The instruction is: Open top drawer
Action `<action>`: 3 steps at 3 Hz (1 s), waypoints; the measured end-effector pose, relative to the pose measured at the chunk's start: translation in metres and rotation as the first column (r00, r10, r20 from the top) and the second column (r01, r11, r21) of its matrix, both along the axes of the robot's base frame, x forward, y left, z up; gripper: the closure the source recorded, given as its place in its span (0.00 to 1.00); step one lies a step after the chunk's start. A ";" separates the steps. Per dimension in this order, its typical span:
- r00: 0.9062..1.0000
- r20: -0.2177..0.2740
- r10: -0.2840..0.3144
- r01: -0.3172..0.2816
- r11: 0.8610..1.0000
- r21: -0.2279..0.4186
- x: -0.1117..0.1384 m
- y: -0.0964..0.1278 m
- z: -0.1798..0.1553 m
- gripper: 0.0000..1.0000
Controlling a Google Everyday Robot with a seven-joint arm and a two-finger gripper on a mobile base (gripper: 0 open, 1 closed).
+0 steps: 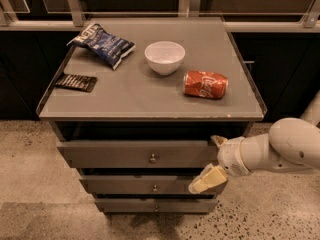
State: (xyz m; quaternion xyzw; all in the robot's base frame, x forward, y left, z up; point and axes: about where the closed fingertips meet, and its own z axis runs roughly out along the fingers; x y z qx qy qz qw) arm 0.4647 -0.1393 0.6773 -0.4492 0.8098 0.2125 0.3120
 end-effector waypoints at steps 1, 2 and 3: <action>0.997 0.071 0.022 -0.028 0.996 0.079 0.037 0.020 0.003 0.00; 0.997 0.075 0.023 -0.029 0.996 0.083 0.039 0.021 0.003 0.00; 0.998 0.063 0.031 -0.036 0.997 0.069 0.043 0.024 -0.004 0.00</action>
Offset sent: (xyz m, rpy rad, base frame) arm 0.0592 0.0275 0.0058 0.1188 -0.1064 0.0344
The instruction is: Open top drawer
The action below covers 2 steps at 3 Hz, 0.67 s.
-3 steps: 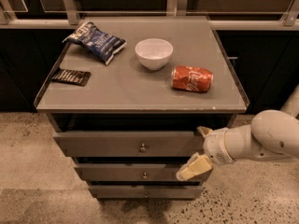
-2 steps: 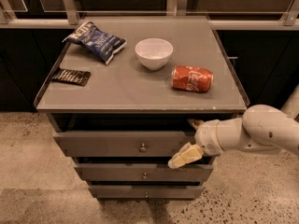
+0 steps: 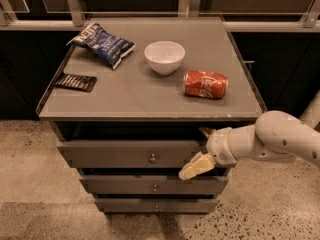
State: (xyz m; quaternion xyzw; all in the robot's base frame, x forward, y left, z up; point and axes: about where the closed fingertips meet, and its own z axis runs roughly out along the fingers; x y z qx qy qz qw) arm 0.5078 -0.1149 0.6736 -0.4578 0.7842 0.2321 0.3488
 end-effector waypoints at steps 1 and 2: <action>0.999 -0.002 0.035 -0.035 0.999 -0.033 0.020 0.012 -0.010 0.00; 0.999 -0.002 0.036 -0.036 0.999 -0.033 0.020 0.013 -0.010 0.00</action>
Offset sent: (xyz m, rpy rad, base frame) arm 0.0333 0.0159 -0.0155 -0.0543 0.0048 0.0499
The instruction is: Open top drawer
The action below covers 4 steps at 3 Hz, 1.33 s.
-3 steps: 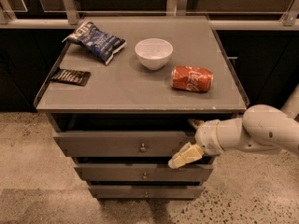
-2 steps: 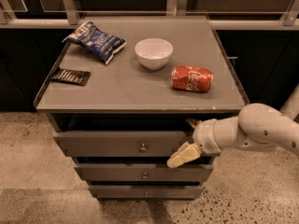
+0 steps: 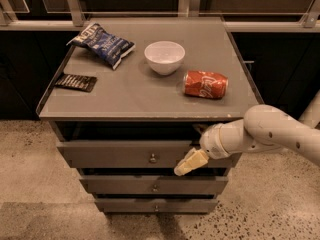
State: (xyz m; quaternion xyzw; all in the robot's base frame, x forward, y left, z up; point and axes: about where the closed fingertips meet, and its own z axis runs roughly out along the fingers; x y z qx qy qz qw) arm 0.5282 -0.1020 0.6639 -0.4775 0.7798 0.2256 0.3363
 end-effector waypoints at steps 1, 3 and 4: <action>1.000 -0.016 -0.018 0.018 1.000 -0.004 -0.007 -0.001 -0.010 0.00; 1.000 -0.001 -0.028 0.028 0.999 -0.031 -0.015 0.000 -0.014 0.00; 0.999 -0.036 -0.027 0.026 0.999 -0.039 -0.021 -0.001 -0.015 0.00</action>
Offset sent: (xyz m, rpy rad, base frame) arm -0.0322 -0.0041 -0.0391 -0.0993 -0.0411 -0.0744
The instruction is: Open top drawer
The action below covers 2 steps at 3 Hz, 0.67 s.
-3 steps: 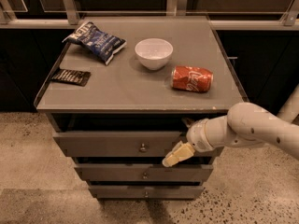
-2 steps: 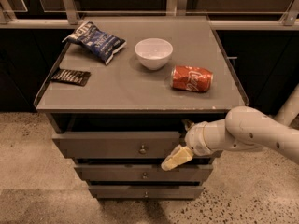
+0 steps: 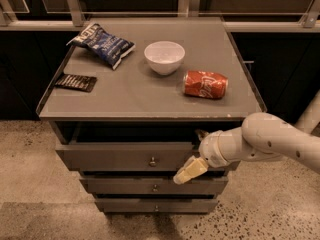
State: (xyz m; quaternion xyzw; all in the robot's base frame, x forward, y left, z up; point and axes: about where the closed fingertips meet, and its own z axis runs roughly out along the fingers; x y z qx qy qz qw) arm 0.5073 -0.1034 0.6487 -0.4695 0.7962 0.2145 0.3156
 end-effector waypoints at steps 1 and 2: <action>1.000 0.000 0.000 0.000 1.000 0.000 0.000 0.000 0.002 0.00; 0.999 -0.046 0.014 -0.015 1.000 -0.008 -0.009 0.000 0.001 0.00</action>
Offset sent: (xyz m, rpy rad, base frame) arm -0.1139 -0.0164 0.0009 -0.0936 0.5052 0.1546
